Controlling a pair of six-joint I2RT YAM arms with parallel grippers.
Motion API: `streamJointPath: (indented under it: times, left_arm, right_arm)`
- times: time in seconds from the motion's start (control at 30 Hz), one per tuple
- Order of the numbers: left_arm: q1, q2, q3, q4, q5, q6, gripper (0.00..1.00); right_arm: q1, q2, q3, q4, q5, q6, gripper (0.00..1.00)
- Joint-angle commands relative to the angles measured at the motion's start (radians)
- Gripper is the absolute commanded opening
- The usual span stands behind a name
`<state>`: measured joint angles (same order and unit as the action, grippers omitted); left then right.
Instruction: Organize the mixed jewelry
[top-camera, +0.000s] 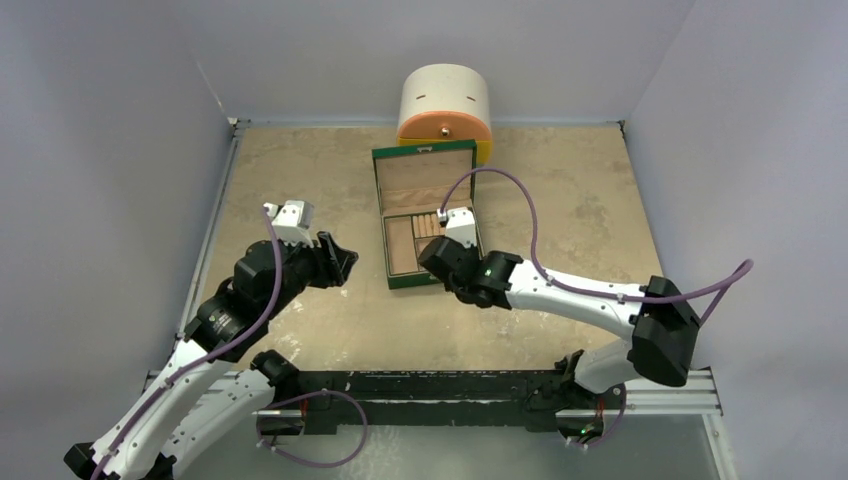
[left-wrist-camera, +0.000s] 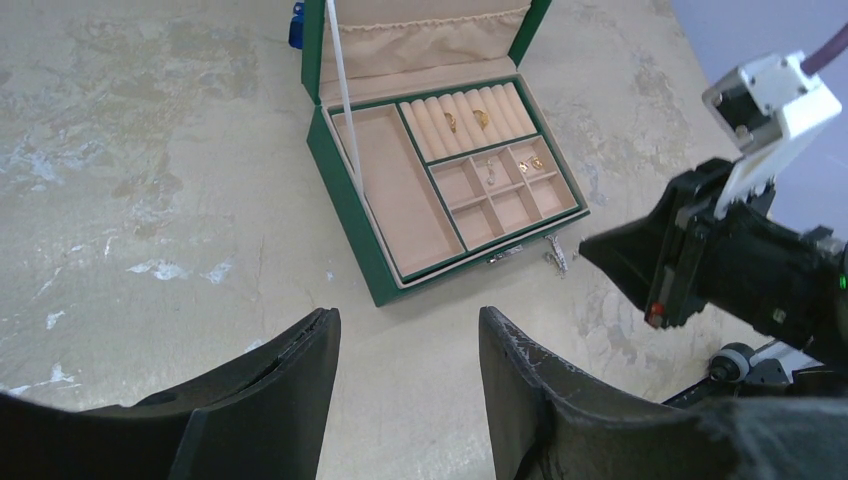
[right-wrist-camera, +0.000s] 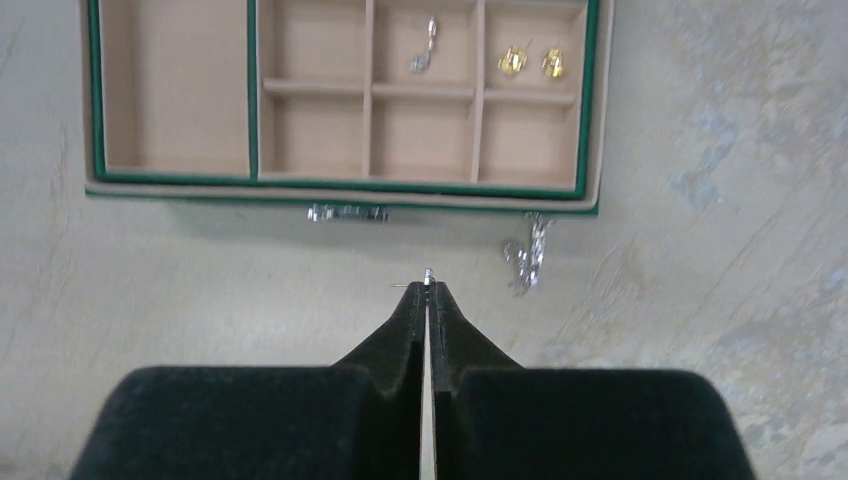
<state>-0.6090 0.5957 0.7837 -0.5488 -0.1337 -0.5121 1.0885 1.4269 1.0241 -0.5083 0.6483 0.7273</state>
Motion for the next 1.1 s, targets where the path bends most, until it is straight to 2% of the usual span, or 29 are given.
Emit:
streamJointPath:
  times: [0.0, 0.23, 0.43, 1.07]
  left_arm:
    - [0.005, -0.011, 0.023, 0.024, 0.005, 0.011, 0.53]
    - [0.005, -0.011, 0.024, 0.024, 0.002, 0.011, 0.53]
    - [0.005, -0.013, 0.024, 0.024, 0.001, 0.011, 0.53]
    - [0.005, -0.005, 0.025, 0.024, 0.001, 0.011, 0.53]
  right_arm:
    - [-0.063, 0.033, 0.083, 0.104, 0.043, -0.155, 0.00]
    - [-0.152, 0.128, 0.156, 0.191, -0.004, -0.253, 0.00]
    - [-0.181, 0.218, 0.199, 0.220, -0.008, -0.294, 0.00]
    - [-0.236, 0.337, 0.197, 0.274, -0.065, -0.298, 0.01]
